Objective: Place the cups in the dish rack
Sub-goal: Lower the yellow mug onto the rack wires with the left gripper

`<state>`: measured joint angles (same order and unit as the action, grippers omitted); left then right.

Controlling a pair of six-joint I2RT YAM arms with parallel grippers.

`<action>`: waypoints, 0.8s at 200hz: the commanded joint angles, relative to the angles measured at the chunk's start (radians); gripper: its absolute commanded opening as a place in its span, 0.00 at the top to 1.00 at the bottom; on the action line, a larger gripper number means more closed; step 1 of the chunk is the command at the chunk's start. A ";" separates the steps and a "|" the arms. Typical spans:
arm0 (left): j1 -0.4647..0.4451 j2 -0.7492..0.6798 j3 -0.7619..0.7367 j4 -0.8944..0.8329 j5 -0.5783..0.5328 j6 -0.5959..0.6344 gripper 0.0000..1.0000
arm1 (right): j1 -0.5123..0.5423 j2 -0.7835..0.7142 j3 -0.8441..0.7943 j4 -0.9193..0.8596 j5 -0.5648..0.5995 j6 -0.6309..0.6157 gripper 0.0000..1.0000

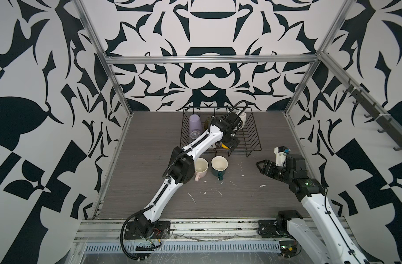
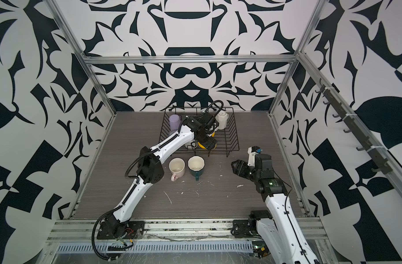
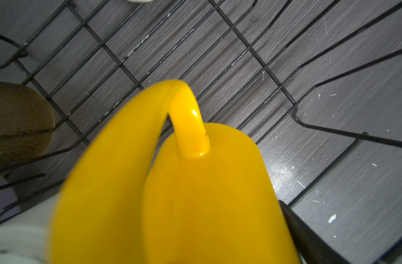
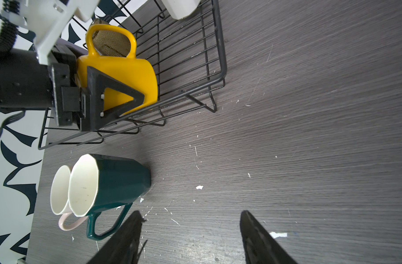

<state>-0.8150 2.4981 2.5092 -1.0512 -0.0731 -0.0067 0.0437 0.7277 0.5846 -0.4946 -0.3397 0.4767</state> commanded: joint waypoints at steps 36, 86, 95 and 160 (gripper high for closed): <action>-0.009 0.025 0.010 -0.012 -0.025 0.022 0.51 | 0.005 0.000 -0.008 0.049 -0.018 0.018 0.30; -0.015 0.022 -0.006 0.007 -0.025 0.039 0.23 | 0.005 0.000 -0.014 0.060 -0.028 0.025 0.30; -0.016 0.021 -0.009 0.012 -0.025 0.042 0.20 | 0.005 -0.001 -0.014 0.059 -0.028 0.026 0.30; -0.018 0.022 -0.016 0.022 -0.029 0.045 0.06 | 0.005 -0.007 -0.017 0.061 -0.035 0.030 0.30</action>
<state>-0.8181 2.5134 2.5065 -1.0000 -0.1005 0.0242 0.0437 0.7277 0.5781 -0.4698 -0.3634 0.4984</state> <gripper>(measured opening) 0.932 0.700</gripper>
